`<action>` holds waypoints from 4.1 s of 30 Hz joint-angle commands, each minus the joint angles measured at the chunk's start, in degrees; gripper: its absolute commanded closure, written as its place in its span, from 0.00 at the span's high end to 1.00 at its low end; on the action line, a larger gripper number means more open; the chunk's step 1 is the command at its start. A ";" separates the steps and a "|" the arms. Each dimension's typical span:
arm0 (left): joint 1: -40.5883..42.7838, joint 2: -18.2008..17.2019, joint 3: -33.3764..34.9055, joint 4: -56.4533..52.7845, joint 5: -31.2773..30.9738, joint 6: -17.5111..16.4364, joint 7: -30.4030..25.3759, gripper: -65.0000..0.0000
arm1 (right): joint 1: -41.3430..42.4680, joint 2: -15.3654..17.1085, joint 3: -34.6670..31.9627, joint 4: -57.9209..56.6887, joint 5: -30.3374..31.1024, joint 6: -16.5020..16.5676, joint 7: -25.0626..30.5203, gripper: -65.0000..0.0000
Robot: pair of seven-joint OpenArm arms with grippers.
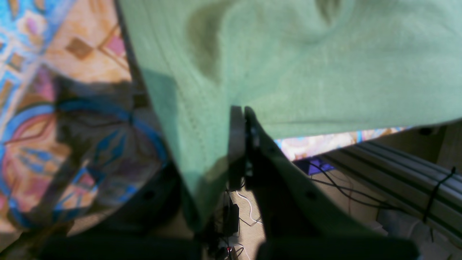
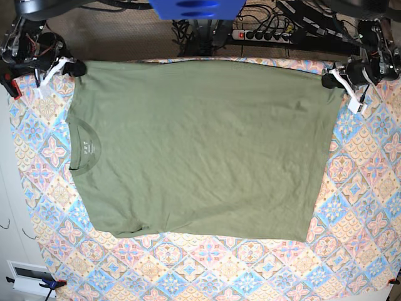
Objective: Layout the t-shirt on the table in an organized manner, then fold the t-shirt properly
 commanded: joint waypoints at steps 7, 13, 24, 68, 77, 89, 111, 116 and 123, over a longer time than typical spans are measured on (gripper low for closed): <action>2.41 -5.32 -0.24 0.90 -4.74 -0.14 -0.54 0.00 | -4.49 4.23 0.77 5.51 7.42 0.49 0.12 0.05; 2.50 -5.58 -0.68 0.90 -12.21 -0.14 -0.62 0.00 | -4.13 4.31 1.03 8.50 7.78 0.40 0.12 0.05; -4.01 1.71 -7.27 0.90 -18.36 -0.05 -0.36 0.00 | 6.50 4.23 5.17 5.68 2.50 0.22 0.12 0.05; 7.16 4.09 -40.85 29.38 -33.08 -5.42 4.34 0.00 | 1.05 3.87 36.55 22.21 16.25 2.02 0.12 0.05; 6.98 3.65 -40.68 29.38 -33.08 -5.33 4.34 0.00 | 1.23 3.87 3.32 22.56 1.45 2.02 0.12 0.24; 4.96 2.15 -40.68 29.29 -33.08 -5.33 4.34 0.00 | 2.20 3.70 -9.34 22.12 -4.97 2.02 0.12 0.43; -15.88 5.76 -27.49 28.33 -24.78 -2.16 1.84 0.00 | 7.38 8.27 -51.36 29.07 -35.48 2.02 5.08 0.43; -23.00 8.66 -22.48 27.97 -15.20 -2.08 1.75 0.00 | 7.38 10.64 -56.11 29.33 -42.25 2.02 12.20 0.43; -35.39 13.67 -21.51 17.69 -2.36 -2.08 2.10 0.00 | 7.47 10.29 -60.42 29.68 -53.50 2.02 19.15 0.30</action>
